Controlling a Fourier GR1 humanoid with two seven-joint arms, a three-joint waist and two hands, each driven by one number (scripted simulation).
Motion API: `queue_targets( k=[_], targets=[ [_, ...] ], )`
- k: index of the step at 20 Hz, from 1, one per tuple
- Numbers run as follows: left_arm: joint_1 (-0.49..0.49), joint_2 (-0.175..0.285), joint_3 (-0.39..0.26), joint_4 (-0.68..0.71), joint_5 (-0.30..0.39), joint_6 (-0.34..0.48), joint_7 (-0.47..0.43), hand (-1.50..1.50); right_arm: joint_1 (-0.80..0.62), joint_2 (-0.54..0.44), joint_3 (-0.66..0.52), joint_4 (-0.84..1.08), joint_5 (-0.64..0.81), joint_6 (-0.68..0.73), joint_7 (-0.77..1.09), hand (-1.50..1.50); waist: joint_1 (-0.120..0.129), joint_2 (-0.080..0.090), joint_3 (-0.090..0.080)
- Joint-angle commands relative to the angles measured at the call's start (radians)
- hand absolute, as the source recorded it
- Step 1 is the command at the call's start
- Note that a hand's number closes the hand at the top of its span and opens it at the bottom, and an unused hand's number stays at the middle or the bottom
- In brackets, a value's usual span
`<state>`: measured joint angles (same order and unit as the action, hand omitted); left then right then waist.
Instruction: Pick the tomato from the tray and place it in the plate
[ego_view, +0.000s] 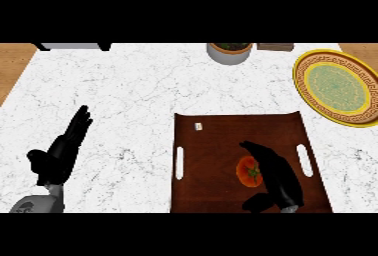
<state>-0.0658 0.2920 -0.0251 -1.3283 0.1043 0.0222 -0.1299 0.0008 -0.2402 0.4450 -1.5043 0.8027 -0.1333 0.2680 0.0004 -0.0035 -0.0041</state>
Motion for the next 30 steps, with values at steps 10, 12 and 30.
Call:
queue_targets(
  k=[10,12,30],
  targets=[
    [0.041,-0.032,0.023,-0.097,-0.035,-0.02,0.062,0.0,-0.078,0.05,-0.051,0.124,0.058,-0.025,-0.189,1.5,0.003,0.003,0.004],
    [0.0,-0.005,0.059,0.012,-0.019,-0.041,0.008,0.0,0.047,-0.111,-0.155,0.051,-0.024,-0.046,-0.269,1.5,-0.015,0.004,0.004],
    [0.052,-0.037,0.022,-0.035,-0.036,-0.04,-0.028,0.0,-0.08,-0.782,-0.933,0.866,-0.457,0.137,-0.956,1.5,0.013,0.011,0.011]
  ],
)
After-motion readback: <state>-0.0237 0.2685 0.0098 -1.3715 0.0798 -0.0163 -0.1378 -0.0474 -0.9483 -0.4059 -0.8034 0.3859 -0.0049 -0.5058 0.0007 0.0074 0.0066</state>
